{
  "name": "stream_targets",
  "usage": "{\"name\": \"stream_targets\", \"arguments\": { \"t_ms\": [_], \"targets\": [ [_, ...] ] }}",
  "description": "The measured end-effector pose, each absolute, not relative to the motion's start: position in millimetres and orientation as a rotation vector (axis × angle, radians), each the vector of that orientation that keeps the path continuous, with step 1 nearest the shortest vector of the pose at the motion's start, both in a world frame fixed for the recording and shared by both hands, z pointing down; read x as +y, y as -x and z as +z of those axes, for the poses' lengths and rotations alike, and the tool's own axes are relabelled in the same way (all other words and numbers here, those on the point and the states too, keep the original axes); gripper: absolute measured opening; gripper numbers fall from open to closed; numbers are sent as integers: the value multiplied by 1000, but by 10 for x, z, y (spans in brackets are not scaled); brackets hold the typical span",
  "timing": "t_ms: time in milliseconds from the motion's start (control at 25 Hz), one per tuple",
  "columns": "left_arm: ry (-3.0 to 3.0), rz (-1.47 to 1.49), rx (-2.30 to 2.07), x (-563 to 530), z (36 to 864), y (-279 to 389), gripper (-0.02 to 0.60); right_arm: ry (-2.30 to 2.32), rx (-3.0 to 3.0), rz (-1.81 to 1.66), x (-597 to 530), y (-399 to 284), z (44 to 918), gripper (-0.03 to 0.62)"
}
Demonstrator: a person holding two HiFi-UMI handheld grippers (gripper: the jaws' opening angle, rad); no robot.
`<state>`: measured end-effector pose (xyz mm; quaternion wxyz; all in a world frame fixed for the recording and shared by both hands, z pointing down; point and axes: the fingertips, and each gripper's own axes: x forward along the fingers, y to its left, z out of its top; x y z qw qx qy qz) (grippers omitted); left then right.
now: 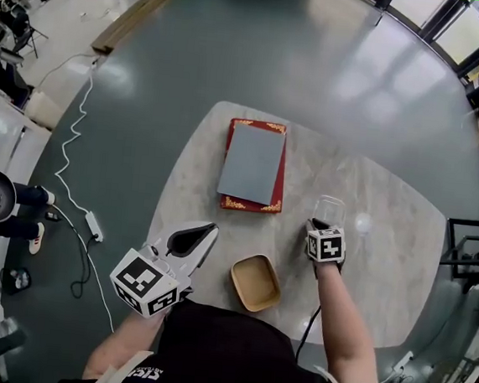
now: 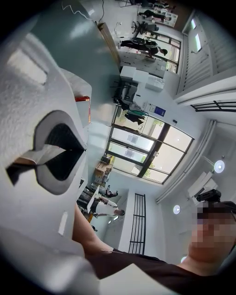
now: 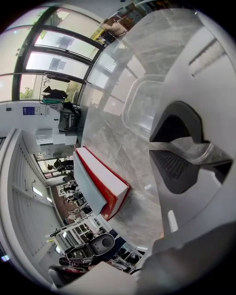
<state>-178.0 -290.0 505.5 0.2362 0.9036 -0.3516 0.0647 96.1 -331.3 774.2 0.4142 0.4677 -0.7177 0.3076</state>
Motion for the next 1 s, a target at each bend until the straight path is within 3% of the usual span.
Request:
{"name": "stream_targets", "arguments": {
  "t_ms": [360, 680, 1000],
  "targets": [
    [-2483, 140, -957, -2831, 4981, 1669, 3, -1135, -1813, 725, -3262, -916, 7716, 48],
    [-2468, 144, -1002, -2655, 4967, 1670, 3, -1097, -1826, 708, -3192, -940, 7741, 94],
    [-2465, 130, -1047, -2477, 4851, 1645, 3, -1012, -1843, 720, -3084, -868, 7723, 23]
  ]
}}
